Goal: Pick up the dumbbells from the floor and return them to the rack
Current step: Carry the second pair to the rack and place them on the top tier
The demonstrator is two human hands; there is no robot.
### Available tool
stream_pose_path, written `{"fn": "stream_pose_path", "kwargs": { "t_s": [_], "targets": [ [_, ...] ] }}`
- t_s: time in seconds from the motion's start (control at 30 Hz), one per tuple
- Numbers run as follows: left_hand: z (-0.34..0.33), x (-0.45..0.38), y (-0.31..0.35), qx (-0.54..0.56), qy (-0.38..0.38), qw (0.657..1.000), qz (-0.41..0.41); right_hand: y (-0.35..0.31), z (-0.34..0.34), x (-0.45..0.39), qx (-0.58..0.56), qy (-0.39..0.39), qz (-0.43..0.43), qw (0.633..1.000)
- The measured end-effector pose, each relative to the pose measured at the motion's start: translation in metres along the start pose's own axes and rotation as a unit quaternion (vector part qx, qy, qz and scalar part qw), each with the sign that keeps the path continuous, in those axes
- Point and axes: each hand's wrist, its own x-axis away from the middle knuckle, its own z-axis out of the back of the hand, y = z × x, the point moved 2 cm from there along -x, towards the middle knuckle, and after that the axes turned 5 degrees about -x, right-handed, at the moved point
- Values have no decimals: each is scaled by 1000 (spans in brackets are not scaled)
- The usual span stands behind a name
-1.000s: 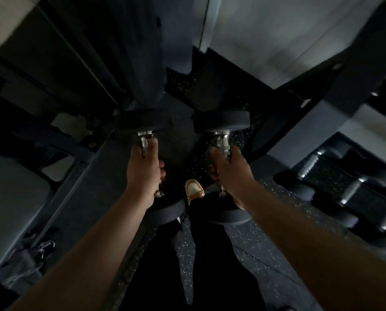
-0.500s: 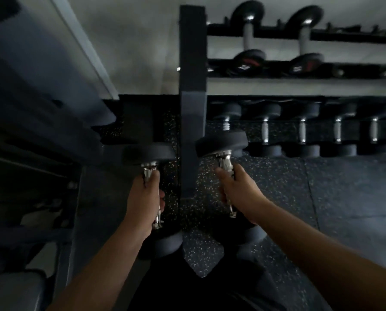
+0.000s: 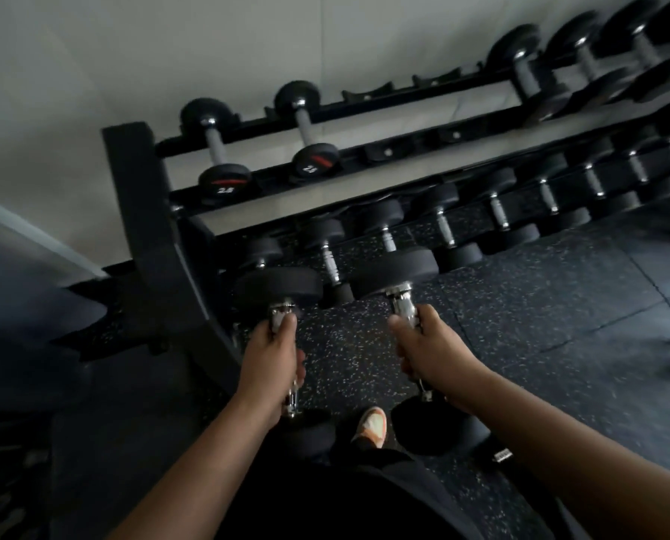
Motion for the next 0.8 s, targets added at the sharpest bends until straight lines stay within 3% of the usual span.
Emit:
{"fn": "stream_pose_path", "kwargs": {
  "t_s": [0.27, 0.47, 0.8],
  "targets": [
    [-99, -50, 71, -3, -16, 1000, -3, -24, 86, -58, -45, 61, 1, 997],
    [-163, -131, 128, -6, -48, 999, -6, -59, 133, -137, -108, 85, -25, 990],
    [-260, -246, 229, 6, -88, 996, -7, -128, 216, -259, -84, 139, -36, 986]
  ]
}}
